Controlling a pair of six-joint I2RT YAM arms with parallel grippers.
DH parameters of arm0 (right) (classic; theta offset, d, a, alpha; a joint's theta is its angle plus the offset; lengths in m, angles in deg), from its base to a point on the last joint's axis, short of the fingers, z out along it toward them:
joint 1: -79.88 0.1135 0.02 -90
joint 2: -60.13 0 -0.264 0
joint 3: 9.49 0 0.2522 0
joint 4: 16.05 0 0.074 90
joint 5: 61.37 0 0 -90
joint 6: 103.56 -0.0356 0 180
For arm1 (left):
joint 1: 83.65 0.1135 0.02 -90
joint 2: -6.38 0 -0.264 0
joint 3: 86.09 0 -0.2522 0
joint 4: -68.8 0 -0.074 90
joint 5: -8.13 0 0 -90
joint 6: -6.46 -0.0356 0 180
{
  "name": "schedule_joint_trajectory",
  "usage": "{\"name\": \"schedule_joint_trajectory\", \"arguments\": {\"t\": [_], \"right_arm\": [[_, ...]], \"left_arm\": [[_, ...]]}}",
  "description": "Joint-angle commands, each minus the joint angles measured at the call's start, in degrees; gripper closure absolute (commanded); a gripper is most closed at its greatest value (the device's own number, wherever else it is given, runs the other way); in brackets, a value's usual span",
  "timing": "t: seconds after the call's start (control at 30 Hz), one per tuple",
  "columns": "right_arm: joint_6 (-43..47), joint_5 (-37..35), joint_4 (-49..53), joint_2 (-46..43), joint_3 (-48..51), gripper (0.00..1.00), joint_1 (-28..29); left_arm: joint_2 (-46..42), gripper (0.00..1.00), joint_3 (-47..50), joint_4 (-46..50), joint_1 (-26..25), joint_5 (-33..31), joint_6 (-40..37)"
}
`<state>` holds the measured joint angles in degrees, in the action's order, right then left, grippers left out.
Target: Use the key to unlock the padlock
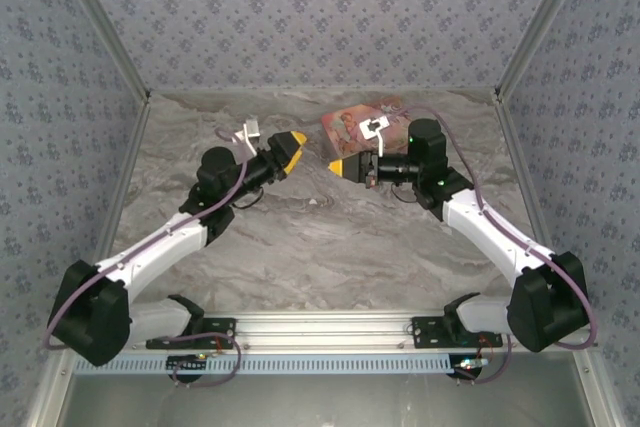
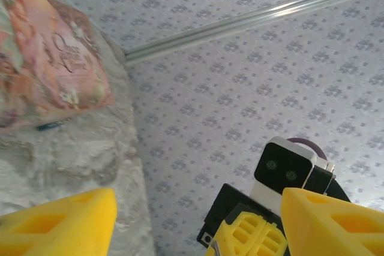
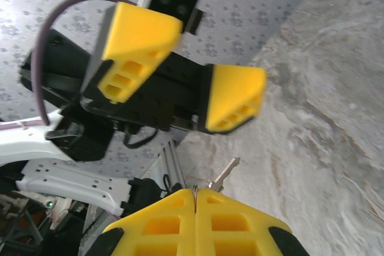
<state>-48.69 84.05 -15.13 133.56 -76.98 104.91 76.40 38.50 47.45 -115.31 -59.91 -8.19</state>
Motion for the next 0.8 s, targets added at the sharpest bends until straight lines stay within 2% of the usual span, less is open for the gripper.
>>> {"name": "schedule_joint_trajectory", "arguments": {"t": [0.0, 0.2, 0.63, 0.77], "right_arm": [[-5.50, 1.98, -7.20, 0.38, -2.34, 1.00, 1.18], [-9.49, 1.23, -10.91, 2.28, -2.72, 1.00, 2.07], [-12.68, -0.21, -13.09, 5.22, -3.72, 1.00, 2.17], [-13.49, -0.93, -12.92, 5.58, -3.19, 1.00, 1.43]], "left_arm": [[2.26, 0.30, -2.09, -10.54, -1.14, 2.21, 5.23], [5.88, 0.35, -3.19, -16.27, -3.18, 2.65, 8.22], [8.64, 0.43, -4.37, -19.24, -5.17, 3.80, 10.86], [8.25, 0.49, -4.16, -19.60, -5.10, 3.52, 10.56]]}}
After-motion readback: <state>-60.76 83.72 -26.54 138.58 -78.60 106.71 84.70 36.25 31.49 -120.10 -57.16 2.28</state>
